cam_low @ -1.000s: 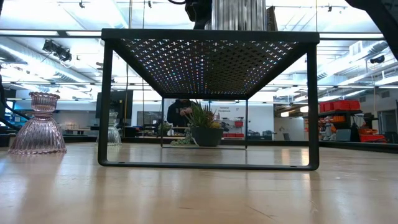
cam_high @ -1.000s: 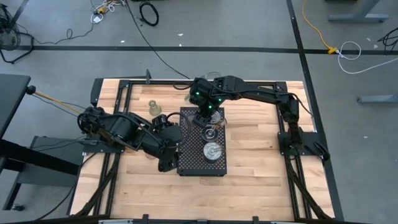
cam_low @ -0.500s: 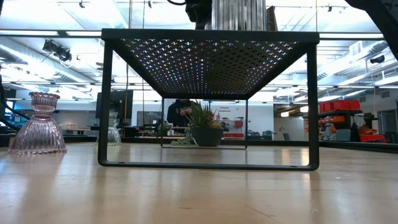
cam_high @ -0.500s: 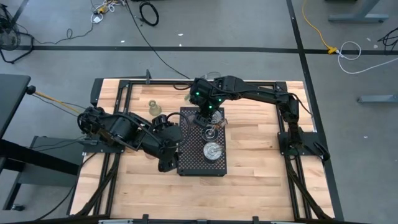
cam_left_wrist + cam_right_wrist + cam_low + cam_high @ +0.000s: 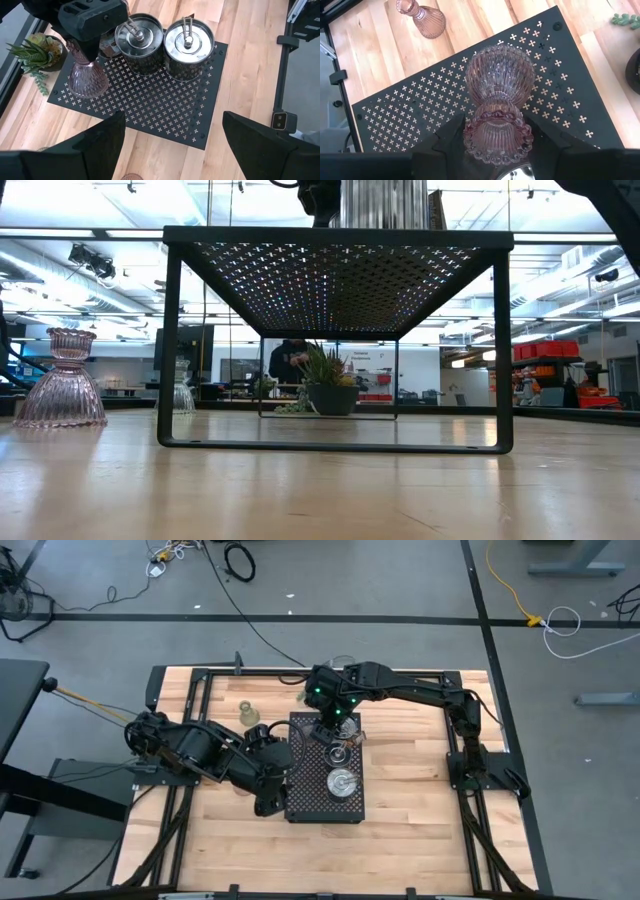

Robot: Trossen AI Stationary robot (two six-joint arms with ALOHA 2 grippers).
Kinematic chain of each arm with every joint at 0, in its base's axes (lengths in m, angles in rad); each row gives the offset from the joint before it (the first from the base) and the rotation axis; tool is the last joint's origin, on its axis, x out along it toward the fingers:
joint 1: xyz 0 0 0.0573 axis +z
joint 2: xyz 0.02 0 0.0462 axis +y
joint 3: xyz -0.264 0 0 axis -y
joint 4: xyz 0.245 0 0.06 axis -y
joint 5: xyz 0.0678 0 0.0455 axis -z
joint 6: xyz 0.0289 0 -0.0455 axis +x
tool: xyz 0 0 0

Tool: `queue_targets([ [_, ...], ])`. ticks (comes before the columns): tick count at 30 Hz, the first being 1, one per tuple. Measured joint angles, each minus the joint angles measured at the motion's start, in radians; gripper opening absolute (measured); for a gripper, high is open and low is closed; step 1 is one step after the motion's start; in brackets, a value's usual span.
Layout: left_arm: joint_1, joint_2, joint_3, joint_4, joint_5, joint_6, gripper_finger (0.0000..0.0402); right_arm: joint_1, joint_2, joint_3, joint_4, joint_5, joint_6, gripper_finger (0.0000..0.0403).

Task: Pick & Place candle stick holders
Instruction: Put the right pink glass candle holder on the shelf

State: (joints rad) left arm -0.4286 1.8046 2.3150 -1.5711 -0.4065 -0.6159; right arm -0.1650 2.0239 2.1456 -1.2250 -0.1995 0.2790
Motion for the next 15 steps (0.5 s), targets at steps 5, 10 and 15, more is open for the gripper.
queue_targets([
  [5, 0.0, 0.0, 0.0, 0.0, 0.0, 0.0, 0.0335, 0.0, 0.0, 0.0, 0.014, -0.021, 0.0, 0.0184],
  [10, 0.0, 0.0, 0.0, 0.0, 0.0, 0.0, 0.0335, 0.0, 0.0, 0.0, 0.013, -0.029, -0.001, 0.0186],
  [15, 0.0, 0.0, 0.0, 0.0, 0.0, 0.0, 0.0335, 0.0, 0.0, 0.0, 0.014, -0.028, -0.006, 0.0179],
])
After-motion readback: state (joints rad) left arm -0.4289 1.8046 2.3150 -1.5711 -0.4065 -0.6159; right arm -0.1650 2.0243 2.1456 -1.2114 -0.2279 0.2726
